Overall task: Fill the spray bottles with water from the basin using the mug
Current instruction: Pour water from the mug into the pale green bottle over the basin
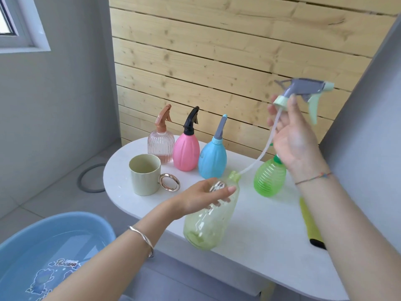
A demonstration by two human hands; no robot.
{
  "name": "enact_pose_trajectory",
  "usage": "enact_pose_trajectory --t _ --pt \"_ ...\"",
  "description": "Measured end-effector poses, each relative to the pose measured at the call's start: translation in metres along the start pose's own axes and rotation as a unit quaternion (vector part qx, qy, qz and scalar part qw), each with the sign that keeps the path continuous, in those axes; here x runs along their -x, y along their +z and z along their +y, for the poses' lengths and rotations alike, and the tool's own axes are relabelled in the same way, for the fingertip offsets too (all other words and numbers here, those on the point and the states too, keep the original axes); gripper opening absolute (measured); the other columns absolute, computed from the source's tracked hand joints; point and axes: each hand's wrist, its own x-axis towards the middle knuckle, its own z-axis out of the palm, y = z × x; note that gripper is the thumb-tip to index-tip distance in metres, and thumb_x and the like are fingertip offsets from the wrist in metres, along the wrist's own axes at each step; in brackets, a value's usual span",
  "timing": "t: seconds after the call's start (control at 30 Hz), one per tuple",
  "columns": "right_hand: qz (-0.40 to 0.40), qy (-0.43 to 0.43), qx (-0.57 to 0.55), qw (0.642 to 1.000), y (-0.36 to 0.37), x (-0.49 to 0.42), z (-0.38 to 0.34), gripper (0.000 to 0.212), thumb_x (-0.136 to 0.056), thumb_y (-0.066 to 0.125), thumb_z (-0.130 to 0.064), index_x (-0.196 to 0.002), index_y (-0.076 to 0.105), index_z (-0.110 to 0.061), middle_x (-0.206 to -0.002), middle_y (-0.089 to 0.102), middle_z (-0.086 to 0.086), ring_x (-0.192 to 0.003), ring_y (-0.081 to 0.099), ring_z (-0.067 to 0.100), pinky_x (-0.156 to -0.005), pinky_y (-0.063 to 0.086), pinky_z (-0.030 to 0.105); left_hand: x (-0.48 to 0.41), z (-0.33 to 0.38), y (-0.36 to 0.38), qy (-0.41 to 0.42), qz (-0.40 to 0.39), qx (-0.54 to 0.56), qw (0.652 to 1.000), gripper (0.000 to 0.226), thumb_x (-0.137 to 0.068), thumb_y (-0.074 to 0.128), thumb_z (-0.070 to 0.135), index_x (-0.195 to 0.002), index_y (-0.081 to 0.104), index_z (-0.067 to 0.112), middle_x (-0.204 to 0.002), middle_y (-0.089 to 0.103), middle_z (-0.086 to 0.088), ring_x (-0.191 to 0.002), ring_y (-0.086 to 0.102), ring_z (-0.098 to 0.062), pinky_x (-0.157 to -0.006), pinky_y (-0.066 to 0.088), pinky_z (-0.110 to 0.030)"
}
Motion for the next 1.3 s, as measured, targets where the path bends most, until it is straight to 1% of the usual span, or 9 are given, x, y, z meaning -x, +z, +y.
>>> enact_pose_trajectory --t 0.23,0.43,0.57,0.77,0.9,0.93,1.03,1.17,1.3 --pt "-0.135 0.14 0.086 0.977 -0.023 -0.025 -0.022 0.025 -0.082 0.054 -0.029 -0.097 0.061 -0.011 -0.084 0.071 0.001 -0.069 0.064 0.008 -0.077 0.056 0.024 0.005 -0.008 -0.012 0.017 0.074 0.027 0.997 0.072 -0.064 0.058 0.075 -0.117 0.06 0.026 -0.098 0.073 0.012 -0.083 0.064 -0.001 -0.075 0.046 -0.018" --pt "-0.164 0.299 0.349 0.873 -0.068 0.006 0.06 0.031 -0.087 0.061 -0.021 -0.105 0.065 0.004 -0.086 0.049 0.01 -0.07 0.049 0.016 -0.067 0.053 0.016 0.02 -0.013 -0.025 0.036 0.128 0.046 0.99 0.045 -0.077 0.061 0.068 -0.113 0.057 0.04 -0.098 0.073 0.013 -0.084 0.064 -0.001 -0.072 0.045 -0.015" --pt "-0.17 0.34 0.417 0.826 -0.085 0.026 0.104 0.037 -0.082 0.071 -0.022 -0.106 0.068 0.006 -0.069 0.05 0.003 -0.061 0.048 0.012 -0.082 0.052 0.023 0.039 -0.018 -0.028 0.063 0.163 0.061 0.983 0.031 -0.081 0.058 0.052 -0.108 0.059 0.036 -0.095 0.07 0.016 -0.08 0.064 0.008 -0.066 0.044 -0.007" --pt "-0.147 0.298 0.464 0.821 -0.088 0.037 0.13 0.022 -0.077 0.078 -0.022 -0.092 0.076 -0.007 -0.068 0.061 0.001 -0.055 0.05 0.003 -0.055 0.043 0.01 0.055 -0.04 -0.036 0.063 0.2 0.04 0.977 0.043 -0.077 0.064 0.059 -0.109 0.062 0.031 -0.105 0.067 0.009 -0.097 0.062 -0.003 -0.085 0.045 -0.018" --pt "-0.131 0.297 0.461 0.826 -0.091 0.039 0.14 0.023 -0.074 0.08 -0.023 -0.09 0.076 -0.008 -0.083 0.072 0.004 -0.073 0.06 0.005 -0.073 0.052 0.013 0.056 -0.052 -0.038 0.066 0.21 0.038 0.975 0.047 -0.077 0.065 0.062 -0.11 0.063 0.029 -0.108 0.066 0.0 -0.097 0.062 -0.014 -0.089 0.049 -0.027" --pt "-0.126 0.295 0.463 0.826 -0.091 0.04 0.141 0.024 -0.074 0.08 -0.023 -0.09 0.076 -0.006 -0.083 0.07 0.005 -0.07 0.058 0.005 -0.068 0.051 0.01 0.057 -0.053 -0.038 0.067 0.209 0.039 0.975 0.045 -0.079 0.067 0.06 -0.111 0.063 0.028 -0.11 0.066 -0.001 -0.1 0.062 -0.016 -0.091 0.049 -0.028" --pt "-0.123 0.235 0.522 0.811 -0.084 0.042 0.137 0.025 -0.074 0.08 -0.029 -0.083 0.075 -0.007 -0.067 0.063 -0.003 -0.051 0.048 -0.002 -0.049 0.038 0.006 0.062 -0.053 -0.039 0.066 0.21 0.034 0.975 0.041 -0.081 0.066 0.053 -0.112 0.063 0.026 -0.11 0.068 0.003 -0.102 0.063 -0.008 -0.09 0.048 -0.019" --pt "-0.112 0.061 0.626 0.769 -0.057 0.044 0.136 0.021 -0.078 0.074 -0.04 -0.075 0.07 -0.02 -0.066 0.061 -0.015 -0.061 0.052 0.006 -0.058 0.038 0.019 0.069 -0.056 -0.043 0.056 0.228 0.037 0.971 0.043 -0.077 0.063 0.053 -0.113 0.061 0.029 -0.103 0.069 0.014 -0.095 0.063 0.006 -0.078 0.043 -0.004" --pt "-0.173 0.108 0.498 0.843 -0.001 0.054 0.16 0.016 -0.09 0.061 -0.036 -0.096 0.066 -0.022 -0.091 0.065 -0.01 -0.088 0.058 0.009 -0.074 0.041 0.016 0.077 -0.063 -0.051 0.039 0.247 0.051 0.967 0.041 -0.072 0.059 0.06 -0.105 0.064 0.035 -0.087 0.069 0.024 -0.084 0.061 0.012 -0.078 0.044 -0.009"
